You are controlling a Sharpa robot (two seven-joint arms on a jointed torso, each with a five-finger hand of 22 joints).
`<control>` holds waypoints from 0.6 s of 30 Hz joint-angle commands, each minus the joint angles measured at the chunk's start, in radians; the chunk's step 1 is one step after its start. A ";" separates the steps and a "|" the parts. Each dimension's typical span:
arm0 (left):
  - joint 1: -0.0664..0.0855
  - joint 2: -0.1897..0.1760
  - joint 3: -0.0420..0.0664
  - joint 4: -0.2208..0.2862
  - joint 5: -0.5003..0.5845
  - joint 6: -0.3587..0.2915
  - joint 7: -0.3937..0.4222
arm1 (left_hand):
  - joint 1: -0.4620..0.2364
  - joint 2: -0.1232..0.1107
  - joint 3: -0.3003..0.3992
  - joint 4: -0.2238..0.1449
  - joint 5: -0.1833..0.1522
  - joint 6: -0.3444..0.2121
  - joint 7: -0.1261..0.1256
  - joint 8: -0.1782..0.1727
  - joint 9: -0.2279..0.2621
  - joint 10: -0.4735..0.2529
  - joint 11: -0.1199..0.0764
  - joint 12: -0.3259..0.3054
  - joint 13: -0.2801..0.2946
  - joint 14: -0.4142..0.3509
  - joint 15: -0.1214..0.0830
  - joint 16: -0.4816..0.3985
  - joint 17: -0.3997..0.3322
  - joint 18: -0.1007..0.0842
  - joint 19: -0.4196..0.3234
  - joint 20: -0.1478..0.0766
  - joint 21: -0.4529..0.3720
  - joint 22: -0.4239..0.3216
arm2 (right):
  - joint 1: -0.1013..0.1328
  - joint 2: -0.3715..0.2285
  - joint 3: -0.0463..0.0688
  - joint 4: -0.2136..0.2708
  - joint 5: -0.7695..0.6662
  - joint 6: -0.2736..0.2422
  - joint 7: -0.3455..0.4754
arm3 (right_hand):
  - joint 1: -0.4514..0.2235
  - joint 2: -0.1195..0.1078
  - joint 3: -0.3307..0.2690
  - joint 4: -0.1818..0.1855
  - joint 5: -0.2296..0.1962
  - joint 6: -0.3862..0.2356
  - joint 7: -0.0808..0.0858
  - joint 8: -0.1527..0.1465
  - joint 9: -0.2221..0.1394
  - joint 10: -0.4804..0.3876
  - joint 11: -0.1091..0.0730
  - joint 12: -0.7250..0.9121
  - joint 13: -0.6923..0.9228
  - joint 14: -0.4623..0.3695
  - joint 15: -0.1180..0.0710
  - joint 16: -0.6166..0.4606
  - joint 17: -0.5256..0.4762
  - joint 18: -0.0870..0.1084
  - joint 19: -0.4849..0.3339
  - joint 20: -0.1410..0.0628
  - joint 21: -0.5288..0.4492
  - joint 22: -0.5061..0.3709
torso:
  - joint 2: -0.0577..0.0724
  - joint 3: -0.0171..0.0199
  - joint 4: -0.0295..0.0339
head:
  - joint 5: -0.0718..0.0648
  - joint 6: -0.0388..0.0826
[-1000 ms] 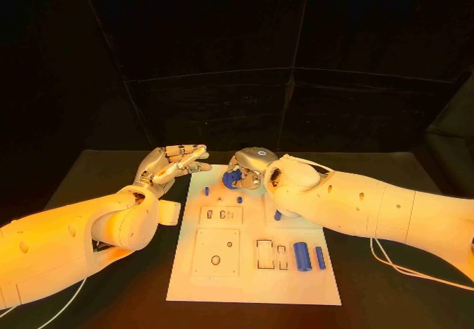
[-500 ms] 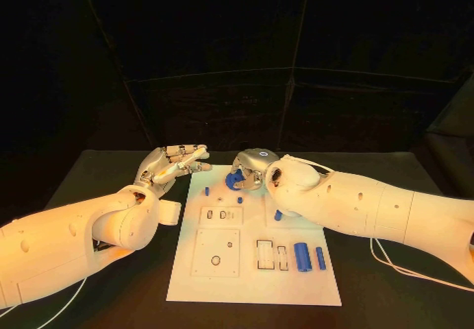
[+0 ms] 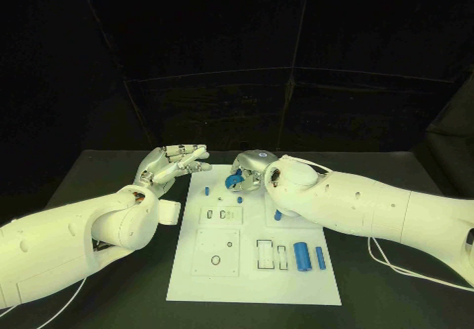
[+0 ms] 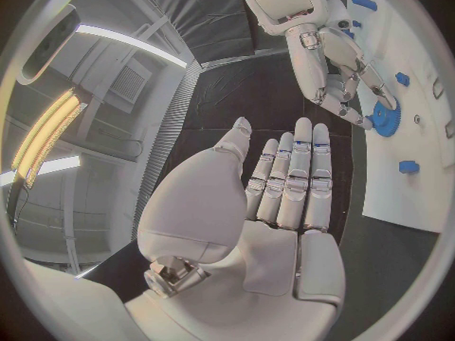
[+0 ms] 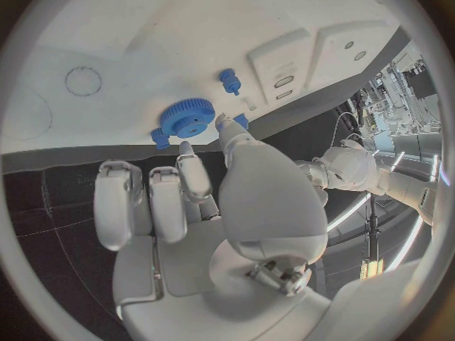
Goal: Assemble the parts on the task board
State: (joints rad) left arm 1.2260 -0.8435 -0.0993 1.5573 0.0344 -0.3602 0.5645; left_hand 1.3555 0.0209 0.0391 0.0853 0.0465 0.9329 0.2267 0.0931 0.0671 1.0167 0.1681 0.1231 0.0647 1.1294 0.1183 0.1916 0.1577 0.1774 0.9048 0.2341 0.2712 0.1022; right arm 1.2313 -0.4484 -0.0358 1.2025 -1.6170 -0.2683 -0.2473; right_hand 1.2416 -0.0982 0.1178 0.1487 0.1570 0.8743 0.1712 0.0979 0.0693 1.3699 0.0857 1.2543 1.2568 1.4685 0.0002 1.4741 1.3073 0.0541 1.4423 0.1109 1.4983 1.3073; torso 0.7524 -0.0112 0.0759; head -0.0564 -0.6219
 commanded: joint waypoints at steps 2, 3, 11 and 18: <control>0.001 -0.001 0.001 0.002 -0.005 0.011 0.004 | -0.004 0.004 0.001 -0.007 0.004 0.008 -0.002 -0.006 -0.001 0.004 0.003 -0.006 -0.001 0.006 0.001 -0.003 0.001 0.007 0.006 0.000 -0.003 -0.001 | 0.002 -0.013 0.000 0.011 0.014 0.010 -0.004 | -0.017 0.011 -0.017 0.033 0.028 0.009 0.000 0.000 0.001 -0.001 -0.003 0.002 0.005 0.059 0.007 0.003 0.050 -0.010 0.000 0.007 0.002 0.064 | -0.001 -0.0002 -0.0005 | 0.002 0.000; 0.001 -0.002 0.001 0.002 -0.005 0.011 0.004 | -0.004 0.004 0.001 -0.007 0.004 0.008 -0.002 -0.006 -0.001 0.004 0.003 -0.006 -0.001 0.006 0.001 -0.003 0.001 0.007 0.006 0.000 -0.003 -0.001 | 0.002 -0.017 0.000 0.015 0.016 0.000 -0.001 | -0.019 0.013 -0.020 0.038 0.030 0.011 -0.001 0.001 0.002 -0.001 -0.003 0.003 0.006 0.059 0.007 0.003 0.049 -0.010 0.001 0.007 0.002 0.065 | 0.000 0.0004 -0.0008 | 0.002 0.001; 0.001 -0.010 0.001 0.004 -0.005 0.010 0.005 | -0.004 0.004 0.001 -0.007 0.004 0.008 -0.002 -0.006 -0.001 0.004 0.003 -0.006 -0.001 0.006 0.001 -0.003 0.001 0.007 0.006 0.000 -0.003 -0.001 | 0.002 -0.134 0.000 0.118 0.159 -0.222 0.181 | 0.037 0.031 -0.017 0.022 0.065 0.015 -0.003 0.000 0.000 0.017 -0.006 0.028 0.031 0.062 0.004 0.008 0.062 -0.012 0.008 0.004 0.006 0.076 | -0.002 0.0011 -0.0052 | -0.002 0.004; 0.001 -0.013 0.001 0.000 -0.005 0.010 0.006 | -0.004 0.004 0.001 -0.007 0.004 0.008 -0.002 -0.006 -0.001 0.004 0.003 -0.006 -0.001 0.006 0.001 -0.003 0.001 0.007 0.006 0.000 -0.003 -0.001 | 0.004 -0.299 0.000 0.212 0.385 -0.213 0.328 | 0.105 0.027 -0.011 -0.025 0.078 0.019 -0.004 -0.002 0.000 0.009 -0.008 0.019 0.026 0.061 0.002 0.008 0.063 -0.011 0.005 0.003 0.005 0.073 | -0.008 0.0031 -0.0139 | -0.008 0.008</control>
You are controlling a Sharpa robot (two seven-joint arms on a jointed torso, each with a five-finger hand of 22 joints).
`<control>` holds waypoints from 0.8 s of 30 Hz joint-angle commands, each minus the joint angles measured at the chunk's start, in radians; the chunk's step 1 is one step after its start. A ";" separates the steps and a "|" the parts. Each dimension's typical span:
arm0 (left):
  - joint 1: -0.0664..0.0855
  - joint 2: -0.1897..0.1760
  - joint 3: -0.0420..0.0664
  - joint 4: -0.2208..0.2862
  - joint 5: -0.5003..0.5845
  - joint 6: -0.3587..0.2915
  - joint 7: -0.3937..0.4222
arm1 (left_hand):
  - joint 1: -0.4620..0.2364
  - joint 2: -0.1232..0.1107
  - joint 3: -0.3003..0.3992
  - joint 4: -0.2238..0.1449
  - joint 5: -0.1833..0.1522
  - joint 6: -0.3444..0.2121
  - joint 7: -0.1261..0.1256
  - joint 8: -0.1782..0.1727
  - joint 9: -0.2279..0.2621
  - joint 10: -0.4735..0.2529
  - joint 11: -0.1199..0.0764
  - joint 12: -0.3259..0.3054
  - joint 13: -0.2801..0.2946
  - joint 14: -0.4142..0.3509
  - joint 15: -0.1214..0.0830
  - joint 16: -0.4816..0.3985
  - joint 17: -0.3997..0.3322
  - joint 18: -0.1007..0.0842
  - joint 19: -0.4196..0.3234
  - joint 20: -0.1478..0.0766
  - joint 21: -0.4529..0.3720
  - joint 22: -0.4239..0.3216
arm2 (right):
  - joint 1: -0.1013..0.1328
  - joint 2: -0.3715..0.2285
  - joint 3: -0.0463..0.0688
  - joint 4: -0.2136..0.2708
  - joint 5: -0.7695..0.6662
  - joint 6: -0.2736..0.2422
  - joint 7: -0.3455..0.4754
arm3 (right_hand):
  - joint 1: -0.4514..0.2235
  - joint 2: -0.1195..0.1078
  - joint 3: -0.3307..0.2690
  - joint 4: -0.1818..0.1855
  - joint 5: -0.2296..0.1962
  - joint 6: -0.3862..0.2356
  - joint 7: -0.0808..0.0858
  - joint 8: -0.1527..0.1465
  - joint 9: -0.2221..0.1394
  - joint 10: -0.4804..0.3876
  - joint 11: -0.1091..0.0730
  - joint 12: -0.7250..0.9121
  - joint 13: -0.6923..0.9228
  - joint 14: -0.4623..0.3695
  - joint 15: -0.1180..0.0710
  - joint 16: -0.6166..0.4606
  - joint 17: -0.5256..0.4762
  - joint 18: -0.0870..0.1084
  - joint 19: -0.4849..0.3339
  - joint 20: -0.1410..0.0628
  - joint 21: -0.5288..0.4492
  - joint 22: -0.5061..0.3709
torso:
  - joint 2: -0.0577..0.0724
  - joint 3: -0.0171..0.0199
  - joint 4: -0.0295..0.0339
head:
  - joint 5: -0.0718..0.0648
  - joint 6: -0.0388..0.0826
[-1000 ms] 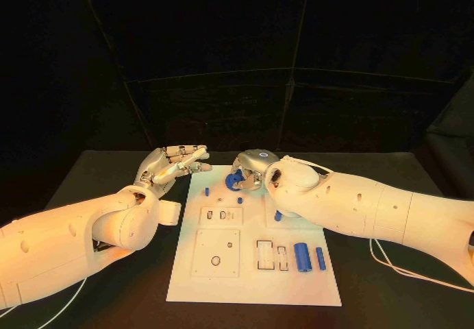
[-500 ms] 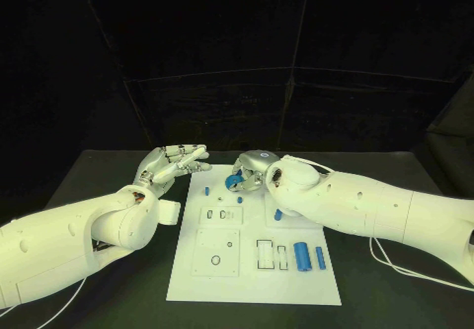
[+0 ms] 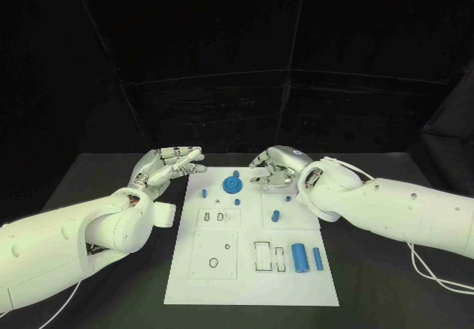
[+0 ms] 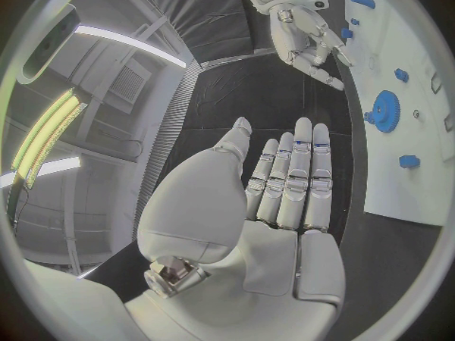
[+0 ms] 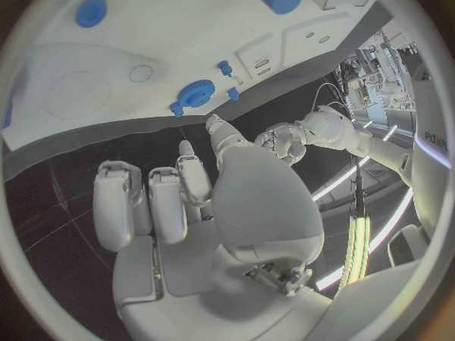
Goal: Assemble the parts on the task board
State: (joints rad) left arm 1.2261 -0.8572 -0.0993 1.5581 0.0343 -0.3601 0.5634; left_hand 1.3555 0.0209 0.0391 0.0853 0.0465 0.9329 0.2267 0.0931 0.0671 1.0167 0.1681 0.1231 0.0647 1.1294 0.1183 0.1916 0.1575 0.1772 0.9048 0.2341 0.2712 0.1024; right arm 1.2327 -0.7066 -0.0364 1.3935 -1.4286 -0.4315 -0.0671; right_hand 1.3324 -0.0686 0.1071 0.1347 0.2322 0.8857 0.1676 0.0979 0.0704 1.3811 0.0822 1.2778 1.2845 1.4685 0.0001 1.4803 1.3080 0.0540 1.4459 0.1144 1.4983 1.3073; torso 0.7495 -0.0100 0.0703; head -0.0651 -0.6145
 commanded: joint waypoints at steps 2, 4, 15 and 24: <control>0.001 0.001 0.001 -0.003 -0.005 0.010 0.007 | -0.004 0.004 0.001 -0.007 0.004 0.008 -0.002 -0.006 -0.001 0.004 0.003 -0.006 -0.001 0.006 0.001 -0.003 0.001 0.007 0.006 0.000 -0.003 -0.001 | 0.003 -0.083 0.000 0.031 0.250 -0.042 0.184 | 0.025 -0.002 0.000 -0.020 0.006 0.008 0.000 -0.003 -0.001 -0.001 -0.005 -0.004 -0.001 0.062 0.002 0.004 0.067 -0.012 0.004 -0.001 0.007 0.078 | -0.007 0.0028 -0.0142 | 0.002 0.003; 0.001 0.003 0.001 -0.004 -0.005 0.011 0.007 | -0.004 0.004 0.001 -0.008 0.004 0.008 -0.002 -0.007 -0.001 0.004 0.003 -0.007 -0.001 0.006 0.001 -0.004 0.001 0.007 0.006 0.000 -0.004 -0.002 | 0.003 -0.111 0.000 0.034 0.280 -0.034 0.205 | 0.030 -0.003 -0.001 -0.025 0.007 0.008 0.000 -0.003 -0.001 -0.001 -0.005 -0.004 -0.001 0.063 0.002 0.006 0.071 -0.013 0.006 -0.001 0.008 0.081 | -0.009 0.0048 -0.0187 | -0.002 0.006; 0.001 0.015 0.001 -0.030 -0.005 0.018 0.006 | -0.003 0.004 0.001 -0.010 0.003 0.008 -0.002 -0.008 -0.001 0.004 0.003 -0.008 -0.001 0.006 0.001 -0.005 0.002 0.007 0.006 0.000 -0.004 -0.002 | -0.015 -0.199 -0.001 -0.036 0.336 0.031 0.264 | 0.059 -0.013 -0.005 -0.054 0.016 0.007 -0.001 -0.006 -0.002 -0.007 -0.006 -0.014 -0.007 0.063 0.002 0.005 0.072 -0.013 0.004 -0.002 0.007 0.079 | -0.014 0.0151 -0.0345 | -0.003 0.003; -0.001 0.021 0.001 -0.045 -0.005 0.021 0.005 | -0.003 0.005 0.001 -0.010 0.003 0.008 -0.002 -0.008 -0.001 0.005 0.003 -0.008 -0.001 0.006 0.001 -0.006 0.002 0.007 0.006 0.000 -0.005 -0.003 | -0.062 -0.200 -0.002 -0.101 0.340 0.052 0.267 | 0.069 -0.010 -0.003 -0.064 0.017 0.008 -0.001 -0.006 -0.001 -0.008 -0.006 -0.016 -0.008 0.063 0.001 0.005 0.071 -0.012 0.003 -0.002 0.006 0.078 | -0.013 0.0129 -0.0286 | -0.006 0.001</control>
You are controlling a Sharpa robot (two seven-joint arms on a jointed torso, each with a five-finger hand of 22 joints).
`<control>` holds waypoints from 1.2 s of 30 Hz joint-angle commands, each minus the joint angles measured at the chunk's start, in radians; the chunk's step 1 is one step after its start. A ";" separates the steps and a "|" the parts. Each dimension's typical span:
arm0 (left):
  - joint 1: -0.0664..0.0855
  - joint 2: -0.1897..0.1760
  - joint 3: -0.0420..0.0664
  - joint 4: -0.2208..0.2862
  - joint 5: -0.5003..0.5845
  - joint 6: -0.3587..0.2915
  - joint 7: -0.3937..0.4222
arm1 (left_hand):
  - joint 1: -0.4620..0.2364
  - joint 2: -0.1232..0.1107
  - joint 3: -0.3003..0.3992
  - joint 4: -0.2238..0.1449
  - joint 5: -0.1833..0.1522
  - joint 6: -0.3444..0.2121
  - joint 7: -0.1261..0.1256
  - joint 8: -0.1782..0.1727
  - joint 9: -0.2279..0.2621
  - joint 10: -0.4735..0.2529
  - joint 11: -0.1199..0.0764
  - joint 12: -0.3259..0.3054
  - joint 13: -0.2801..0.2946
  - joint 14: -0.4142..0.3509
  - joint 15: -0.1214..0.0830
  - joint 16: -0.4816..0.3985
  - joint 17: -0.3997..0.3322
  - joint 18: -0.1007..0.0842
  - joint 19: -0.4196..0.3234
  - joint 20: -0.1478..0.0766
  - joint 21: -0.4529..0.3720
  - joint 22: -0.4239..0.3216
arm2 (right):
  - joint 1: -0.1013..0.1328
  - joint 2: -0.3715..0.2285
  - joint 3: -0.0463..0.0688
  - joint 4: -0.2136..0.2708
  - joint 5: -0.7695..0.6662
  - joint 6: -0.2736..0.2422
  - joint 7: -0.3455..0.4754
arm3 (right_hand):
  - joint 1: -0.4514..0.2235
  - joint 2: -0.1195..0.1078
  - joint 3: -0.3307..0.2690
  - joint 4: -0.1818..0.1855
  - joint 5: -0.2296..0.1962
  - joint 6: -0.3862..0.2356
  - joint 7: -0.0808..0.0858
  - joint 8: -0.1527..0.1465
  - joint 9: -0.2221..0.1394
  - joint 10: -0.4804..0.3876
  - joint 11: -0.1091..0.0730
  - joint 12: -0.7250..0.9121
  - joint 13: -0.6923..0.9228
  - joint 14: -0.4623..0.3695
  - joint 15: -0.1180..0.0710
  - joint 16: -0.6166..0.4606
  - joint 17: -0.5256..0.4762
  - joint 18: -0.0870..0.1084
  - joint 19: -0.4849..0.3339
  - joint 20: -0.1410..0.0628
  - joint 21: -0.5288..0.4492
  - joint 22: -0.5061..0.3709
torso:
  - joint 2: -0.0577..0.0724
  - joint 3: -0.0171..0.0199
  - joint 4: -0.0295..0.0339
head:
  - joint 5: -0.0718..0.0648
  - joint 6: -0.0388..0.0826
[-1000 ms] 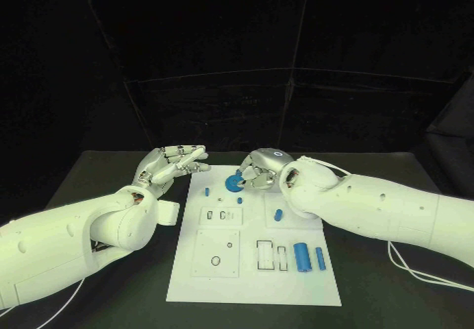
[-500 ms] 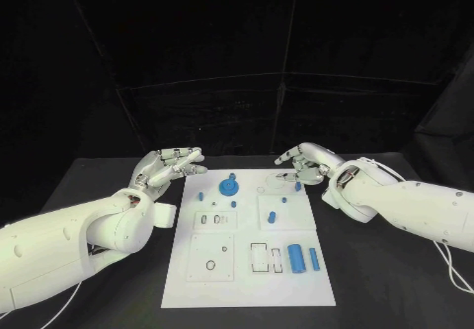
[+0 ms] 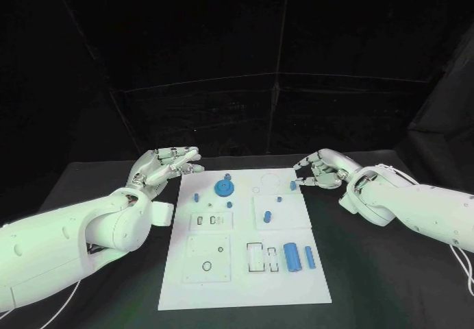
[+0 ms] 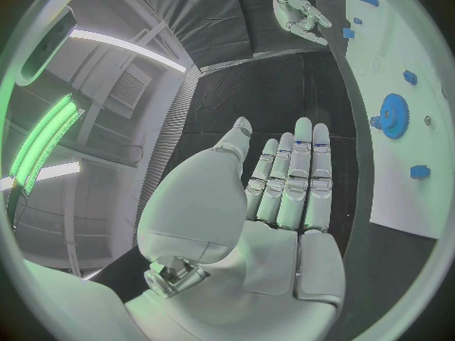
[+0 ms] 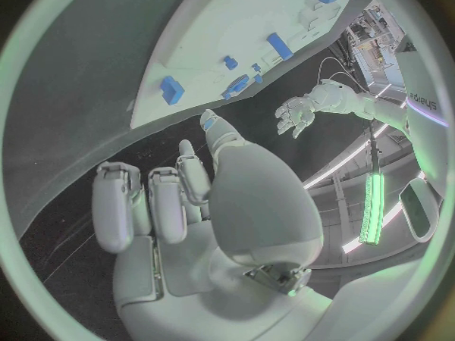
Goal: Assemble the parts on the task board
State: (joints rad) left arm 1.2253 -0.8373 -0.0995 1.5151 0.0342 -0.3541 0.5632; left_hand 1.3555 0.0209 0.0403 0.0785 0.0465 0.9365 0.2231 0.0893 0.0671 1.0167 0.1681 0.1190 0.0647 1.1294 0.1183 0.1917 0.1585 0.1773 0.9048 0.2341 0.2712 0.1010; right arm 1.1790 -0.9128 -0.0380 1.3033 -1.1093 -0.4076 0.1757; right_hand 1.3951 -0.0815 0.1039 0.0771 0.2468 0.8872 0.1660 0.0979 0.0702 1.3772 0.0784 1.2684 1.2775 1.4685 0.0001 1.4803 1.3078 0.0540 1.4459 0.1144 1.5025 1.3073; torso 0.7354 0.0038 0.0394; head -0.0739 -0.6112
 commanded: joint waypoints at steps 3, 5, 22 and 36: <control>-0.002 0.002 0.001 -0.004 -0.005 0.015 0.005 | -0.003 0.005 0.000 -0.003 0.003 0.005 0.001 -0.004 -0.001 0.005 0.003 -0.004 -0.001 0.006 0.001 -0.006 0.001 0.007 0.006 0.000 -0.005 -0.001 | -0.019 0.020 0.000 -0.032 0.021 0.036 0.021 | 0.012 0.002 0.001 -0.012 0.002 0.007 0.001 -0.006 -0.001 -0.005 -0.002 -0.008 -0.003 0.062 0.001 0.004 0.071 -0.012 0.001 -0.002 0.001 0.075 | 0.001 0.0017 0.0008 | 0.006 -0.004; -0.003 0.003 0.001 -0.005 -0.005 0.015 0.004 | -0.003 0.005 0.000 -0.003 0.003 0.005 0.001 -0.004 -0.001 0.005 0.003 -0.004 -0.001 0.006 0.001 -0.006 0.001 0.007 0.006 0.000 -0.005 -0.001 | -0.022 0.027 0.000 -0.043 0.021 0.040 0.021 | 0.014 0.000 0.000 -0.015 0.002 0.007 0.001 -0.007 -0.001 -0.006 -0.002 -0.009 -0.003 0.062 0.001 0.004 0.070 -0.011 0.001 -0.002 0.001 0.074 | 0.001 -0.0003 0.0033 | 0.005 -0.006; -0.007 0.005 0.000 -0.009 -0.005 0.016 0.003 | -0.003 0.005 0.000 -0.003 0.003 0.005 0.001 -0.004 -0.001 0.005 0.003 -0.004 -0.001 0.006 0.001 -0.006 0.001 0.007 0.006 0.000 -0.005 -0.001 | -0.029 0.063 0.000 -0.096 0.021 0.047 0.005 | 0.015 0.009 0.002 -0.019 -0.003 0.016 0.000 -0.002 0.000 -0.002 -0.002 -0.004 0.002 0.062 0.001 0.004 0.072 -0.012 0.002 -0.002 0.001 0.076 | 0.000 0.0004 0.0022 | 0.006 -0.009; -0.007 0.005 0.000 -0.010 -0.005 0.015 0.003 | -0.003 0.006 0.000 -0.005 0.004 0.006 0.001 -0.005 -0.001 0.005 0.003 -0.005 -0.001 0.006 0.001 -0.008 0.002 0.007 0.006 0.000 -0.005 -0.002 | -0.031 0.084 0.000 -0.115 0.008 0.080 -0.006 | 0.016 0.026 0.011 -0.031 -0.014 0.063 -0.008 0.020 0.006 0.009 -0.010 0.009 0.014 0.063 -0.004 0.004 0.073 -0.012 0.002 -0.006 0.002 0.077 | 0.000 -0.0002 0.0014 | 0.008 -0.012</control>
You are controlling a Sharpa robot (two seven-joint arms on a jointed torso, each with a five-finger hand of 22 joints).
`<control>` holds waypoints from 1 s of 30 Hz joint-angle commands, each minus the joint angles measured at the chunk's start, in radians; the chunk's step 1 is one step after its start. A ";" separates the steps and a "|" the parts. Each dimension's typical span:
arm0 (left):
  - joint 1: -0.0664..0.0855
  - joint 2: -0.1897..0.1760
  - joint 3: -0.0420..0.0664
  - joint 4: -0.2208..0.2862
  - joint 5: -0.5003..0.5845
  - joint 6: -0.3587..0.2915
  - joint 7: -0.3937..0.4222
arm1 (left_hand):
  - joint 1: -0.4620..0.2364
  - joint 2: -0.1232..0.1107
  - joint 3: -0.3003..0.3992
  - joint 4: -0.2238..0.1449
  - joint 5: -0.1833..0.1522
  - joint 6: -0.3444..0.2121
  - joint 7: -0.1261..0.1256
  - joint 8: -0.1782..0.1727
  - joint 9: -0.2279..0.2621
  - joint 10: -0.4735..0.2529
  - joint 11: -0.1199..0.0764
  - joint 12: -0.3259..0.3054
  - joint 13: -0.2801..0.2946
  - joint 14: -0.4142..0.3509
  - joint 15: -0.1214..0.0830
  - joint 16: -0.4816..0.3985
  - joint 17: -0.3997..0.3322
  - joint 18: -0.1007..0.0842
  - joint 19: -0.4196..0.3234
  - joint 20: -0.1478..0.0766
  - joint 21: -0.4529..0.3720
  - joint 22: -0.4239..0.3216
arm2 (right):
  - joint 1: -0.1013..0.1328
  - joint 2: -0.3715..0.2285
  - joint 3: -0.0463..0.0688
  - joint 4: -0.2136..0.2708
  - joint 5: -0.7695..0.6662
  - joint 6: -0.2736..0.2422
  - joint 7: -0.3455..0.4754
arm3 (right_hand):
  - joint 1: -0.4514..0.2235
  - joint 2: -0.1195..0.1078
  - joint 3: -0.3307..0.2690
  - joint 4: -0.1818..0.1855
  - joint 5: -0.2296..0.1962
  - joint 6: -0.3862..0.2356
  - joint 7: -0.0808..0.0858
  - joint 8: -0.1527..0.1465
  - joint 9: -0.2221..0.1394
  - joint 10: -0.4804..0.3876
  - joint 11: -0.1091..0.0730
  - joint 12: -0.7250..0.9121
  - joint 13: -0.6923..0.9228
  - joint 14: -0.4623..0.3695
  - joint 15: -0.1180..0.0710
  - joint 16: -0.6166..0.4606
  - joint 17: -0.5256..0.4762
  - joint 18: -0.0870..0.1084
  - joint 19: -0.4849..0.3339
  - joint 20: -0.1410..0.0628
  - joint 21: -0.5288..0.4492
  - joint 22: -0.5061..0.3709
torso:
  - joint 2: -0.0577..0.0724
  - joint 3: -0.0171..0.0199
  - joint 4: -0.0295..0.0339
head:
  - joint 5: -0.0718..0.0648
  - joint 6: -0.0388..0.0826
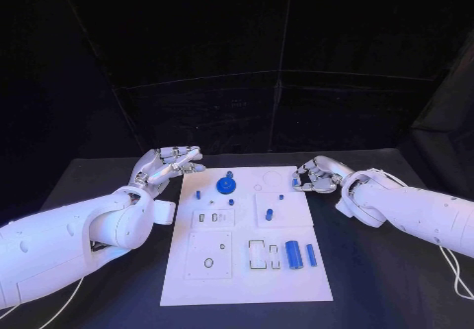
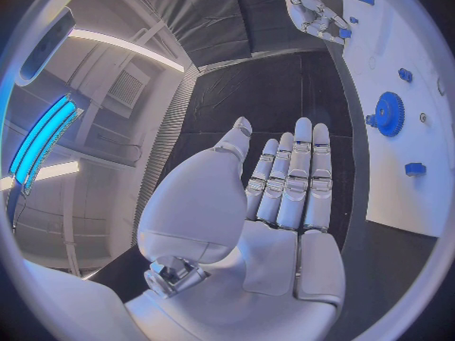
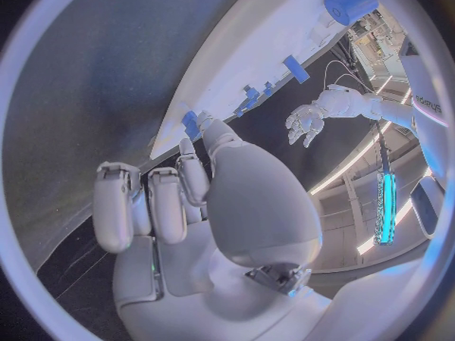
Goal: Assemble the parts on the task board
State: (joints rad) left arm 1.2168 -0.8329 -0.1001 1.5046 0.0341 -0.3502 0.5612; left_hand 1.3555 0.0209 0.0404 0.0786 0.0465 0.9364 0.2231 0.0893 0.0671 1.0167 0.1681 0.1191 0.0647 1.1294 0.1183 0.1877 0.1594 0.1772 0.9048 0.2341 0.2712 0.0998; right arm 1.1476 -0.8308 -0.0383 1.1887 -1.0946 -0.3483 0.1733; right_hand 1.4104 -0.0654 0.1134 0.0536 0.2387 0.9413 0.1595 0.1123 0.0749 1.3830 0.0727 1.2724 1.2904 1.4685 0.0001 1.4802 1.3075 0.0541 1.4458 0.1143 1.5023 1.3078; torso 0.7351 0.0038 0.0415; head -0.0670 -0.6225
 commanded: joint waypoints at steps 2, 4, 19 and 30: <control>0.001 0.000 0.001 0.001 -0.005 0.012 0.005 | -0.003 0.006 0.000 -0.005 0.004 0.006 0.001 -0.005 -0.001 0.005 0.003 -0.005 -0.001 0.006 0.001 -0.004 0.001 0.007 0.006 0.000 -0.005 -0.001 | 0.000 0.003 0.001 -0.001 -0.008 0.022 -0.003 | 0.001 0.010 0.001 -0.007 -0.006 0.009 -0.001 0.006 0.001 0.004 -0.004 0.005 0.002 0.063 -0.004 0.004 0.073 -0.012 0.002 -0.006 0.002 0.077 | 0.000 -0.0002 -0.0009 | 0.001 -0.001; 0.001 0.000 0.001 0.001 -0.005 0.012 0.005 | -0.003 0.006 0.000 -0.005 0.004 0.006 0.001 -0.005 -0.001 0.005 0.003 -0.005 -0.001 0.006 0.001 -0.004 0.001 0.007 0.006 0.000 -0.005 -0.001 | 0.000 0.005 0.001 -0.001 -0.008 0.022 -0.003 | 0.001 0.011 0.002 -0.008 -0.006 0.011 -0.002 0.007 0.001 0.004 -0.005 0.006 0.002 0.063 -0.005 0.004 0.074 -0.012 0.003 -0.007 0.002 0.078 | 0.000 -0.0001 -0.0008 | 0.001 -0.001; 0.001 0.001 0.001 0.000 -0.005 0.012 0.004 | -0.002 0.007 0.001 -0.006 0.004 0.006 0.001 -0.005 -0.001 0.005 0.003 -0.005 -0.001 0.007 0.001 -0.004 0.001 0.007 0.007 0.000 -0.006 -0.001 | -0.001 0.007 0.001 -0.004 -0.009 0.018 -0.006 | 0.005 0.041 0.032 -0.019 -0.034 0.063 -0.015 0.026 0.003 0.013 -0.017 0.015 0.013 0.064 -0.015 0.006 0.078 -0.013 0.007 -0.015 0.004 0.083 | 0.000 0.0000 -0.0007 | 0.000 -0.002; 0.001 0.000 0.001 0.000 -0.005 0.012 0.004 | -0.002 0.007 0.001 -0.006 0.004 0.006 0.001 -0.005 -0.001 0.005 0.003 -0.005 -0.001 0.007 0.001 -0.004 0.001 0.007 0.007 0.000 -0.006 -0.001 | -0.001 0.009 0.001 0.006 -0.009 -0.052 -0.007 | 0.016 0.093 0.090 -0.042 -0.087 0.161 -0.056 0.071 0.022 0.021 -0.050 0.020 0.021 0.065 -0.043 0.005 0.081 -0.014 0.010 -0.040 0.005 0.088 | 0.000 -0.0004 -0.0013 | -0.001 -0.004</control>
State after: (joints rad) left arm 1.2165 -0.8331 -0.1002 1.5037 0.0341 -0.3494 0.5600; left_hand 1.3555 0.0209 0.0404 0.0786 0.0465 0.9364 0.2231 0.0894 0.0671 1.0167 0.1681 0.1191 0.0647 1.1294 0.1183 0.1879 0.1591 0.1773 0.9048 0.2341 0.2712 0.1000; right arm 1.1453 -0.8234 -0.0382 1.1903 -1.0995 -0.3496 0.1670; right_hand 1.4196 -0.0002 0.1967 0.0104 0.1567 1.0618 0.1293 0.1710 0.0790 1.4008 0.0298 1.2895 1.3099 1.4651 -0.0362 1.4802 1.3073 0.0542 1.4548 0.0796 1.5022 1.3076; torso 0.7345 0.0035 0.0407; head -0.0683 -0.6262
